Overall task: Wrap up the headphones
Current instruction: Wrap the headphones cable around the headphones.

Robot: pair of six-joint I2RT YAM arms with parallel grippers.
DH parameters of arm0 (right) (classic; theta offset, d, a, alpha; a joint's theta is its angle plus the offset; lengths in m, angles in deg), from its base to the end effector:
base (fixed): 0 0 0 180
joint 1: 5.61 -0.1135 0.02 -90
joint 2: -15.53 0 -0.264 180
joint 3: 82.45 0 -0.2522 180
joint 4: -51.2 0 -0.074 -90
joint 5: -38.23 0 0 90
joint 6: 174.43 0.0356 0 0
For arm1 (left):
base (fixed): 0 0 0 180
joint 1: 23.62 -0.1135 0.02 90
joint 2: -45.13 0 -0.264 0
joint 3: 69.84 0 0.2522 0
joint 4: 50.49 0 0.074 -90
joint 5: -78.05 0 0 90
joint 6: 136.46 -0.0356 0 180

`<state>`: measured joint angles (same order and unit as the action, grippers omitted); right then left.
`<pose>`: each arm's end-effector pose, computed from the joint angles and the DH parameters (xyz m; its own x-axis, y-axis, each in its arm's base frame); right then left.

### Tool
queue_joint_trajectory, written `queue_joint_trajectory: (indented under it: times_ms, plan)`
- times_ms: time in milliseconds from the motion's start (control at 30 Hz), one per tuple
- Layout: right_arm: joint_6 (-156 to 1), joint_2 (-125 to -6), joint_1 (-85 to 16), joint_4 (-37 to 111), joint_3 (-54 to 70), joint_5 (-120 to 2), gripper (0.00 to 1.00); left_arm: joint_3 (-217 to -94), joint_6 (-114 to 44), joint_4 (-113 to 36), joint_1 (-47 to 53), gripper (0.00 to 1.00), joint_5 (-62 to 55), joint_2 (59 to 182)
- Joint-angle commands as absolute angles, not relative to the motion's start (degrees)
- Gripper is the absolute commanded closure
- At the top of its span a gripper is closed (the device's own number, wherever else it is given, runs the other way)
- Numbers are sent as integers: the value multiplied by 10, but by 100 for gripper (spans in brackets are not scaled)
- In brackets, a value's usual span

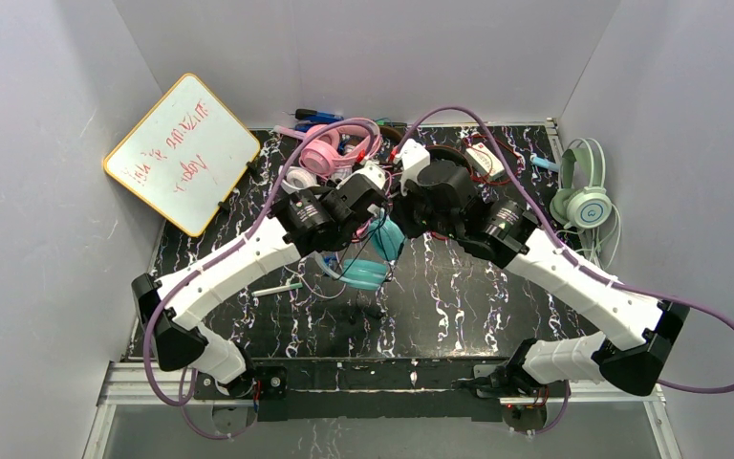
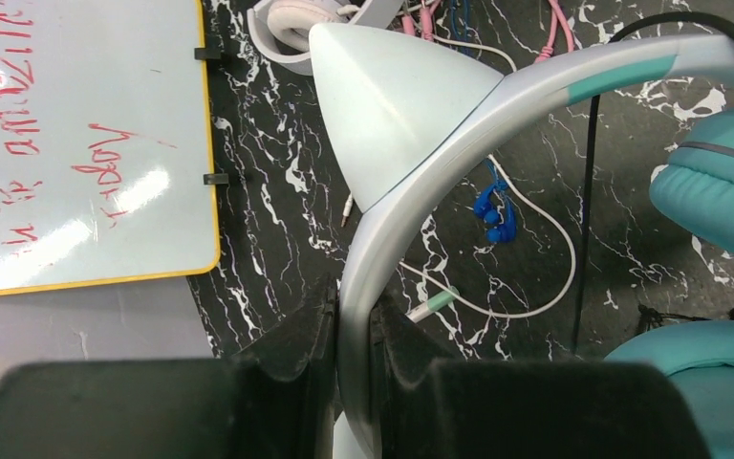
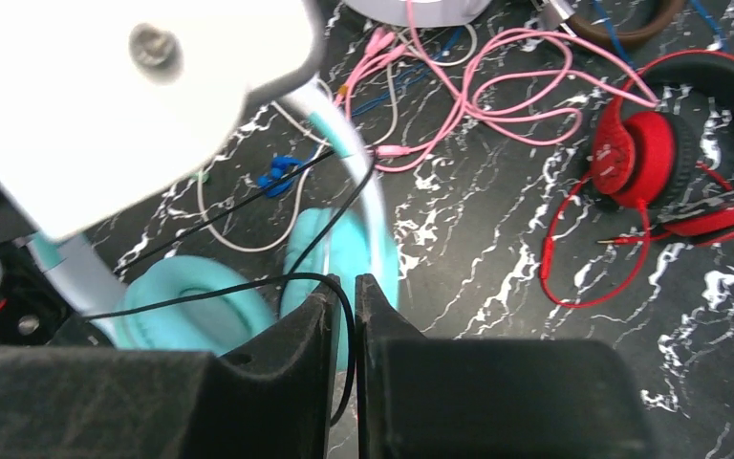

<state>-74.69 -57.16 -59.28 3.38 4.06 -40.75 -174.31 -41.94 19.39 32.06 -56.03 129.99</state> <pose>0.1680 0.2169 0.4056 -0.3820 -0.2391 -0.8927 -0.6344 0.7703 0.0651 0.1882 -0.2318 0.3845 -0.4593 0.5723 -0.6793 0.3074 0.8199 0.4830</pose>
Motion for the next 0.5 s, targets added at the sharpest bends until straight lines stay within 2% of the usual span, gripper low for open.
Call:
queue_joint_trajectory:
  times_ms: [0, 467]
  plan:
    - [-763, -577, -588, 71, 41, -338, 81, -1750, -412, 209, 318, 100, -536, 1271]
    - [-772, -572, -529, 45, 44, -372, 70, -1753, -407, 215, 318, 100, -551, 1241]
